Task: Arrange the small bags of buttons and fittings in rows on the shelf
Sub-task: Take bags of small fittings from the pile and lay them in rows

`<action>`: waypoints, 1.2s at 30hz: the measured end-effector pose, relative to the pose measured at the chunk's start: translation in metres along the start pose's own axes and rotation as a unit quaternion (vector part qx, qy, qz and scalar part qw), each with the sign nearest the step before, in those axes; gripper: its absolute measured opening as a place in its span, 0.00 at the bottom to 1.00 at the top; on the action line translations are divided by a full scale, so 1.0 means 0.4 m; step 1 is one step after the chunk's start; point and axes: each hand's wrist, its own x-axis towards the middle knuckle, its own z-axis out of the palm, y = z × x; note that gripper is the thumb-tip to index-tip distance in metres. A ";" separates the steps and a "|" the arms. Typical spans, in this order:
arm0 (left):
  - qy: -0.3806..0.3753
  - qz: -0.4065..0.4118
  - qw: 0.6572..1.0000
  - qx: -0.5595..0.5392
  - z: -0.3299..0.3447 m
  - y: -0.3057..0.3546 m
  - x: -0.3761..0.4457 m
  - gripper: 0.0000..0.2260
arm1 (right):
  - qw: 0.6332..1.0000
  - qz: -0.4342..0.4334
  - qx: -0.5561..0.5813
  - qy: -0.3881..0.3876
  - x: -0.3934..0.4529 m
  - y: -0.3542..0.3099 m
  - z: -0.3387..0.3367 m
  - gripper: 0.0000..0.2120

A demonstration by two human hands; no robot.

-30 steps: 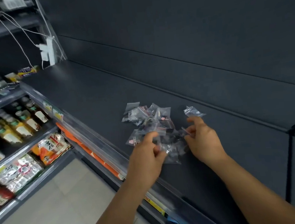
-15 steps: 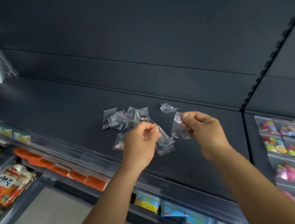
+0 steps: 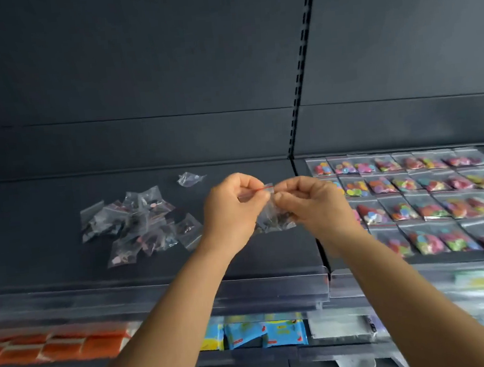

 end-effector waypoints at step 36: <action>-0.333 0.013 0.942 -0.031 1.089 0.383 -0.105 0.05 | 0.949 0.053 0.045 0.307 -0.148 0.109 -1.155 0.04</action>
